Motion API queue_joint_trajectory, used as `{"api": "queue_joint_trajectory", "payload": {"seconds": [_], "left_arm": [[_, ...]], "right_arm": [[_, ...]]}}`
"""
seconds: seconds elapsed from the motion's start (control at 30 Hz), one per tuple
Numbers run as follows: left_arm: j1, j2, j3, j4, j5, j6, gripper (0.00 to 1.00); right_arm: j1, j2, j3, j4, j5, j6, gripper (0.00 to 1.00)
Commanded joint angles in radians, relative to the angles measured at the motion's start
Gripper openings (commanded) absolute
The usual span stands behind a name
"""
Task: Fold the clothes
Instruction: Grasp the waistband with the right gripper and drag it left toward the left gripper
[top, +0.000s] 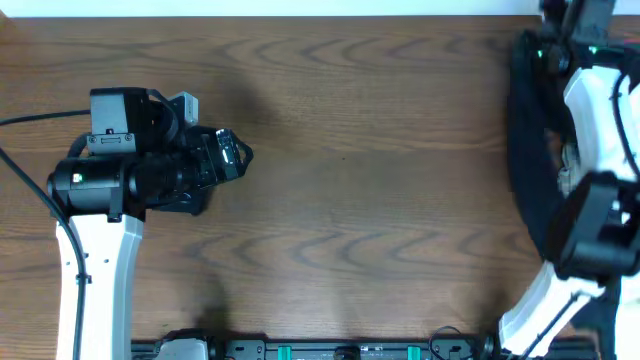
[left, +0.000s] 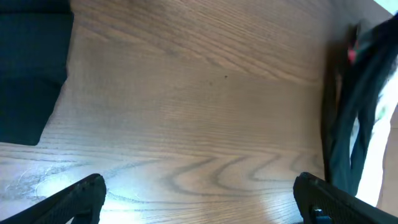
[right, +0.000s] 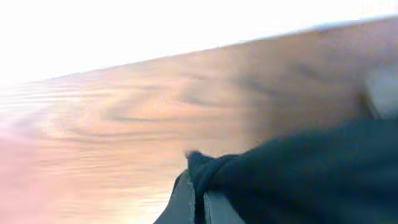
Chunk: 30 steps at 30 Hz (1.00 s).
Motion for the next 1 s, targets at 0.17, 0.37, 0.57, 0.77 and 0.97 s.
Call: {"api": "queue_joint_trajectory", "payload": {"seconds": [0.17, 0.37, 0.57, 0.77, 0.97], "left_arm": [[-0.002, -0.003, 0.02, -0.002, -0.012, 0.013, 0.98], [-0.002, -0.004, 0.02, -0.002, -0.012, 0.022, 0.98], [-0.002, -0.003, 0.02, -0.002, -0.013, 0.084, 0.98], [-0.002, -0.003, 0.02, -0.003, -0.055, 0.114, 0.98], [-0.002, -0.002, 0.02, -0.002, -0.107, 0.115, 0.98]], "right_arm": [[0.3, -0.041, 0.011, -0.085, -0.111, -0.027, 0.01], [0.512, -0.008, 0.011, -0.115, -0.1, -0.027, 0.01], [0.661, 0.018, 0.011, -0.135, -0.044, -0.028, 0.02], [0.718, 0.018, 0.011, -0.178, -0.021, -0.077, 0.39], [0.669, 0.018, 0.011, -0.22, 0.027, -0.087, 0.41]]}}
